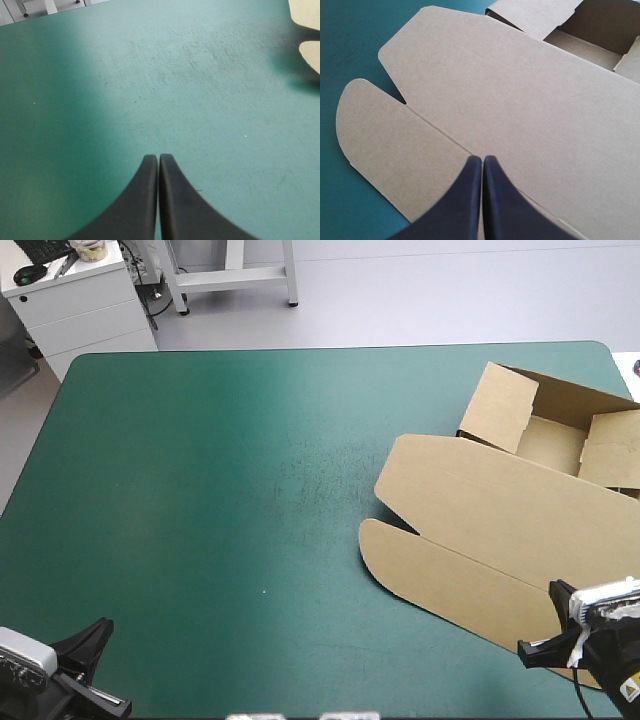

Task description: Fold the box

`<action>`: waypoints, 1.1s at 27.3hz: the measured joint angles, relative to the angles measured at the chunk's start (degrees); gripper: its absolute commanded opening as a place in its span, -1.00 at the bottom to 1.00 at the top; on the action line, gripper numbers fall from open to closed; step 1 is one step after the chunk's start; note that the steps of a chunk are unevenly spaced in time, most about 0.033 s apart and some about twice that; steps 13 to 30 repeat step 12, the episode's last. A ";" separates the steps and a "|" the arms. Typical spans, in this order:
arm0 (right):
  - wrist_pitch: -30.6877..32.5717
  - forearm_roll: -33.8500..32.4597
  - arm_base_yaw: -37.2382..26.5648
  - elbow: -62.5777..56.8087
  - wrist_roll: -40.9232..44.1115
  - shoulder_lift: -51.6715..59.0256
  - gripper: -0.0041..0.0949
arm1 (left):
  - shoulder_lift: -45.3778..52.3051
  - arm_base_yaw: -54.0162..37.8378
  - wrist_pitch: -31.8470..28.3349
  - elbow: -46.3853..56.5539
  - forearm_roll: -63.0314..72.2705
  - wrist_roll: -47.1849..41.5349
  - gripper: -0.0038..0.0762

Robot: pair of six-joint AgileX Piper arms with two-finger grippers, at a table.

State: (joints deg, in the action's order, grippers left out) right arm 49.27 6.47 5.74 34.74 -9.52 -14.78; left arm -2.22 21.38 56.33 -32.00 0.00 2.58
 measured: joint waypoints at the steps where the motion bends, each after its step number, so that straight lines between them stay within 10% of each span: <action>1: -0.19 0.00 0.00 -0.82 0.00 1.52 -0.96 | 0.53 0.00 -0.01 0.63 0.00 0.00 -0.93; 30: -4.50 0.13 0.00 -8.37 0.98 13.71 -0.96 | 3.02 0.00 -3.88 4.64 0.00 0.00 -0.93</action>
